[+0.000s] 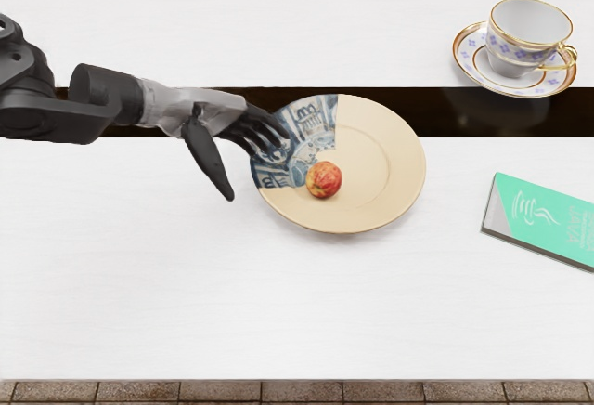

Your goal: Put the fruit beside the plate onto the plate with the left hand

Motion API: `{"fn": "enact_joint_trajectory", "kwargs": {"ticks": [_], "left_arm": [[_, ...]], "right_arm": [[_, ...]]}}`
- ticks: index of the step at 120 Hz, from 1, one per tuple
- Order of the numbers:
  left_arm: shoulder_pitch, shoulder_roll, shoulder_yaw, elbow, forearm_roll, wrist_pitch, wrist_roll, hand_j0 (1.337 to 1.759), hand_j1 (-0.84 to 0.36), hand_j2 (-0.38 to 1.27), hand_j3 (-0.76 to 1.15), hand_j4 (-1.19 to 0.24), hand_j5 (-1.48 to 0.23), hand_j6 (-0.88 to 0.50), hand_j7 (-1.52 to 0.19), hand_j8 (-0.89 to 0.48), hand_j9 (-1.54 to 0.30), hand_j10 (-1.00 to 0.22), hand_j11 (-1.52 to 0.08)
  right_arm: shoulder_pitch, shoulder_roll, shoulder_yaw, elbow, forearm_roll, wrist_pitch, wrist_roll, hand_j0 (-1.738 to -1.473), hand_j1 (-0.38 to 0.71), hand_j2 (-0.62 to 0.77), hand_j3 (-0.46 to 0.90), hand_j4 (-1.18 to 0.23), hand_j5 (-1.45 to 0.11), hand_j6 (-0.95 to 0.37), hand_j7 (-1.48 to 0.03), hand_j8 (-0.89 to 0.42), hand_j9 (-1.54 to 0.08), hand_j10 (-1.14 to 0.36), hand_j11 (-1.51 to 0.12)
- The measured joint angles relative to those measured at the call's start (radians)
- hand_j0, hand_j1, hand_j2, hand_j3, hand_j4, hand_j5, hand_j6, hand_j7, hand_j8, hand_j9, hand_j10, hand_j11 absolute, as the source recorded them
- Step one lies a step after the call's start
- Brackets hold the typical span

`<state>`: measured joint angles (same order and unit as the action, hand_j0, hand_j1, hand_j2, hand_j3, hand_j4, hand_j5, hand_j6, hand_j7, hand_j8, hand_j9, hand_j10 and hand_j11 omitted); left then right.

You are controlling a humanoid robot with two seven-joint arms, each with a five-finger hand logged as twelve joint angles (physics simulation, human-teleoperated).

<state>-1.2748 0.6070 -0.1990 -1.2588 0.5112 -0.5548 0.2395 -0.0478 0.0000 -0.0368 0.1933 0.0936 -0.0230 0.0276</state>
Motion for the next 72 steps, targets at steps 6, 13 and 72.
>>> {"fn": "enact_joint_trajectory", "kwargs": {"ticks": [6,13,72], "left_arm": [[0.052,0.024,-0.04,0.005,-0.062,-0.021,0.0,1.658,0.04,0.05,0.0,-0.26,-0.33,-0.26,-0.33,-0.26,-0.33,-0.26,-0.33],[0.078,0.053,-0.074,0.022,-0.143,-0.036,0.0,1.658,0.04,0.05,0.0,-0.26,-0.33,-0.26,-0.33,-0.25,-0.33,-0.26,-0.33],[0.227,0.22,-0.116,0.251,-0.439,-0.056,0.001,1.658,0.05,0.05,0.0,-0.25,-0.33,-0.25,-0.33,-0.25,-0.33,-0.25,-0.33]], "right_arm": [[0.0,0.0,0.0,0.0,0.0,0.0,0.0,-1.658,-0.31,-0.01,0.0,-0.03,-0.04,-0.03,-0.04,-0.03,-0.04,-0.03,-0.04],[0.0,0.0,0.0,0.0,0.0,0.0,0.0,-1.658,-0.31,-0.01,0.0,-0.03,-0.04,-0.03,-0.04,-0.03,-0.04,-0.03,-0.04],[0.0,0.0,0.0,0.0,0.0,0.0,0.0,-1.658,-0.31,-0.01,0.0,-0.03,-0.04,-0.03,-0.04,-0.03,-0.04,-0.03,-0.04]]}}
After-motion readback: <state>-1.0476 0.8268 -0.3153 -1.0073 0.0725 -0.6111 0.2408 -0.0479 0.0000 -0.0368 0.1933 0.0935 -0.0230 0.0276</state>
